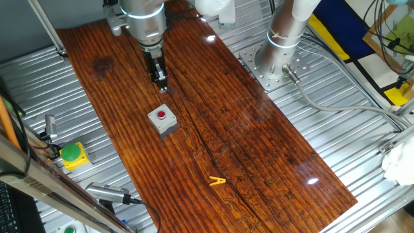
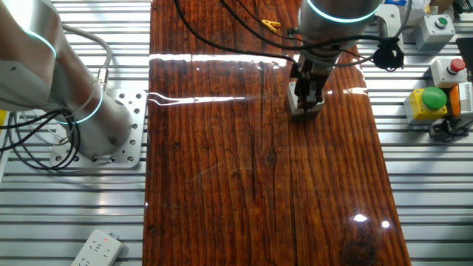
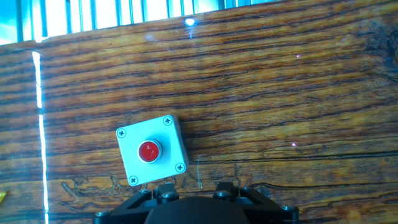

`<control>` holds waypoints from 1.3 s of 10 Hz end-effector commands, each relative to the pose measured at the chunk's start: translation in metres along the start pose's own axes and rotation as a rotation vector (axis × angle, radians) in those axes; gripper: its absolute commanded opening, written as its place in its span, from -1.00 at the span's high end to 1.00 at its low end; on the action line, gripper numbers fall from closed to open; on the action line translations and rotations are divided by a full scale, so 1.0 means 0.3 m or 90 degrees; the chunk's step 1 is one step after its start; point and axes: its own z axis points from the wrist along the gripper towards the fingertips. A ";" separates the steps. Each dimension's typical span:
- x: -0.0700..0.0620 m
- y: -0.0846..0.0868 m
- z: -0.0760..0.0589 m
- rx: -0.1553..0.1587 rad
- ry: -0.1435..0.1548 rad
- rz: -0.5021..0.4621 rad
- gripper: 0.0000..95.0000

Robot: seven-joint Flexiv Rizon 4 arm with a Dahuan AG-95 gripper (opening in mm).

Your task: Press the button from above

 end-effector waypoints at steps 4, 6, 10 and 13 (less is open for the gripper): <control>0.000 0.007 -0.007 -0.002 -0.001 0.007 0.20; -0.001 0.008 -0.008 -0.002 -0.002 0.011 0.20; -0.002 0.012 -0.011 -0.002 -0.002 0.002 0.20; -0.003 0.014 -0.012 -0.011 -0.011 -0.001 0.20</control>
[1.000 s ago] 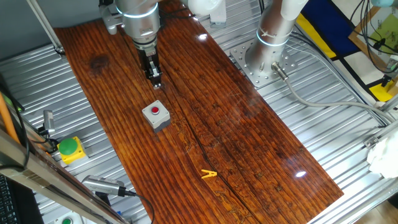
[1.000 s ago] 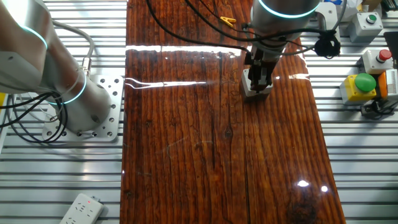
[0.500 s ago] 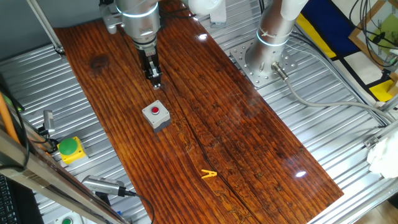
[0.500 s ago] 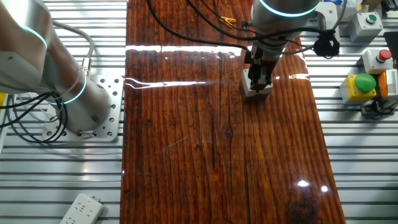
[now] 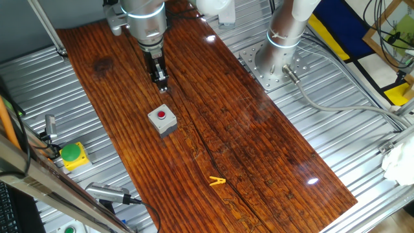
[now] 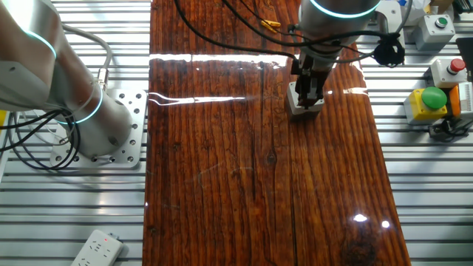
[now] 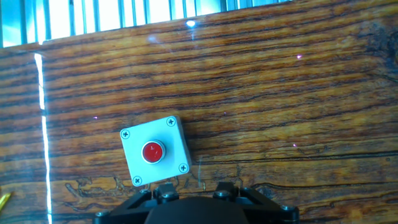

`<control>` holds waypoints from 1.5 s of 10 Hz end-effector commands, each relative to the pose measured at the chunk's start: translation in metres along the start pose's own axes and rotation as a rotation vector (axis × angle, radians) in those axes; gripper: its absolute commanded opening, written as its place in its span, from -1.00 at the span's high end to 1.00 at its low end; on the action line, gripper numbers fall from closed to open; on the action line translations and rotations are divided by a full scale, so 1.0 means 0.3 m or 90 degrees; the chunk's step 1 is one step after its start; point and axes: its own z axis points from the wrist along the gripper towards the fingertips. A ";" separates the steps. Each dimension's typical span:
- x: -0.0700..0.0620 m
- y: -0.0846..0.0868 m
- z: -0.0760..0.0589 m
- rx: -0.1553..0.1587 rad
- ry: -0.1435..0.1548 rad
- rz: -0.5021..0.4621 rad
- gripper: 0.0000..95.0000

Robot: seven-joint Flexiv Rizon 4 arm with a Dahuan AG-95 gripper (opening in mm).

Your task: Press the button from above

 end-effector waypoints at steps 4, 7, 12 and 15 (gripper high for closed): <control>0.002 0.005 -0.004 -0.004 -0.005 -0.004 0.20; 0.003 0.008 -0.009 -0.011 -0.007 -0.007 -0.20; 0.002 0.012 -0.011 -0.012 -0.005 -0.009 -0.60; 0.007 0.022 -0.010 -0.011 0.002 -0.020 -0.60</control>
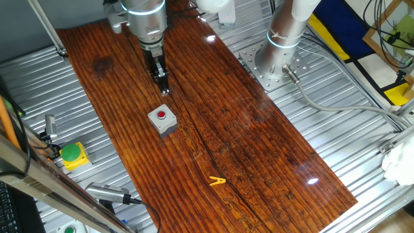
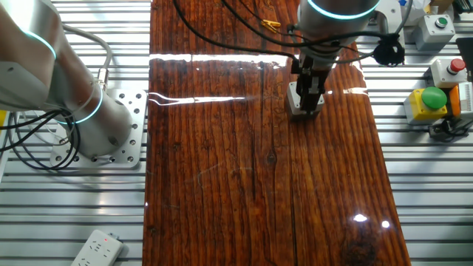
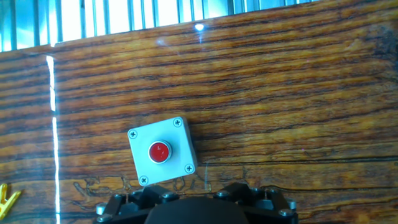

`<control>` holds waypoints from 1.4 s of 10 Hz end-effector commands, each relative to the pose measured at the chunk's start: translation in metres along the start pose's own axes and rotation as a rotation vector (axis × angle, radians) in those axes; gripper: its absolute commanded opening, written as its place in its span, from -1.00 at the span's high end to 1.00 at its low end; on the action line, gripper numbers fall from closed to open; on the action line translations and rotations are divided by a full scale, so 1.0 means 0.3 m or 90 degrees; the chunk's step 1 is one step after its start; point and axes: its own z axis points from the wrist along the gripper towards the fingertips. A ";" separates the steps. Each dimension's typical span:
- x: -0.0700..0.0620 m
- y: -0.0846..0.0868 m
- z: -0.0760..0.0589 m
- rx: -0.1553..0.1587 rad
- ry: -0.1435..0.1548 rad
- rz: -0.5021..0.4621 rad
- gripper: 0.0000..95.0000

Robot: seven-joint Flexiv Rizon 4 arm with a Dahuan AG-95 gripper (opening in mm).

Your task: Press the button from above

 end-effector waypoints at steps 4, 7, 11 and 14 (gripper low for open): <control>0.010 0.024 0.007 0.005 -0.003 0.001 -0.60; 0.006 0.045 0.009 0.006 -0.004 -0.001 -0.60; 0.003 0.062 0.016 0.012 -0.002 -0.008 -0.60; 0.002 0.060 0.020 0.030 0.006 -0.005 0.20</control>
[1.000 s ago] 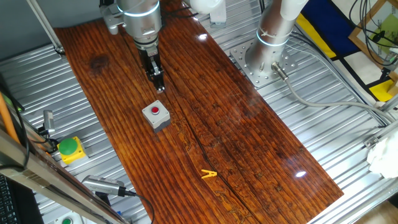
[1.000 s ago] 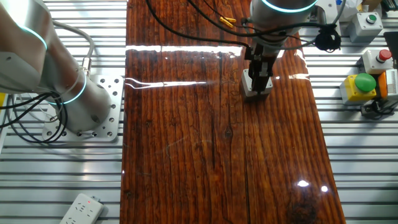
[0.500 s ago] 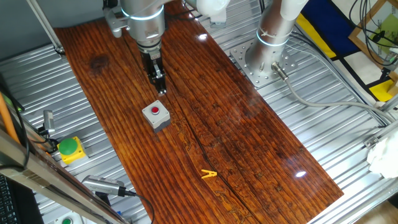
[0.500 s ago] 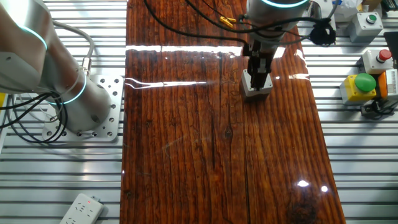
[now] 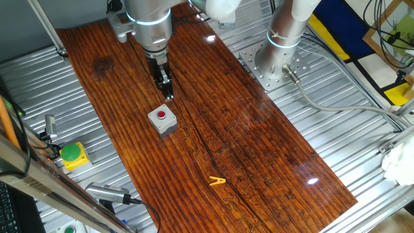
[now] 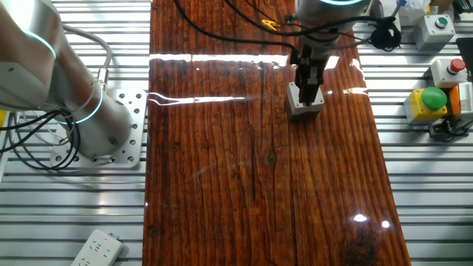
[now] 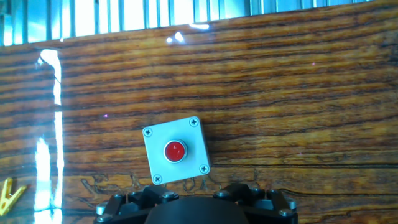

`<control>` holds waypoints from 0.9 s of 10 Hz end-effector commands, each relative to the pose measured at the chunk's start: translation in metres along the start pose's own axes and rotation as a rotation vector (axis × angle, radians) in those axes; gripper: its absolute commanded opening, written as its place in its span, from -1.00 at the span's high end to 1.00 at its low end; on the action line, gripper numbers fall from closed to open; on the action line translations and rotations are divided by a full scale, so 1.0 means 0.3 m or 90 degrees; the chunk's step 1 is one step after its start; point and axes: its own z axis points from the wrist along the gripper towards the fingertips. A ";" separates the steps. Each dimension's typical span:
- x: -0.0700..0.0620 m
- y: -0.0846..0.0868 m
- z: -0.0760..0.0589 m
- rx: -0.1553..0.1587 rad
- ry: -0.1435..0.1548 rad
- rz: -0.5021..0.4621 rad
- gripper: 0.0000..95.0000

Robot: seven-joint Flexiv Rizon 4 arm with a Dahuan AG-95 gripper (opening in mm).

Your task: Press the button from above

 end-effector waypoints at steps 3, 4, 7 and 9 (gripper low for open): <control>-0.003 0.000 -0.001 0.009 0.008 0.004 0.60; -0.003 -0.001 -0.001 0.010 0.009 0.005 0.60; -0.004 -0.008 0.002 0.013 0.008 0.004 0.60; -0.009 -0.015 0.000 0.016 0.012 0.004 0.60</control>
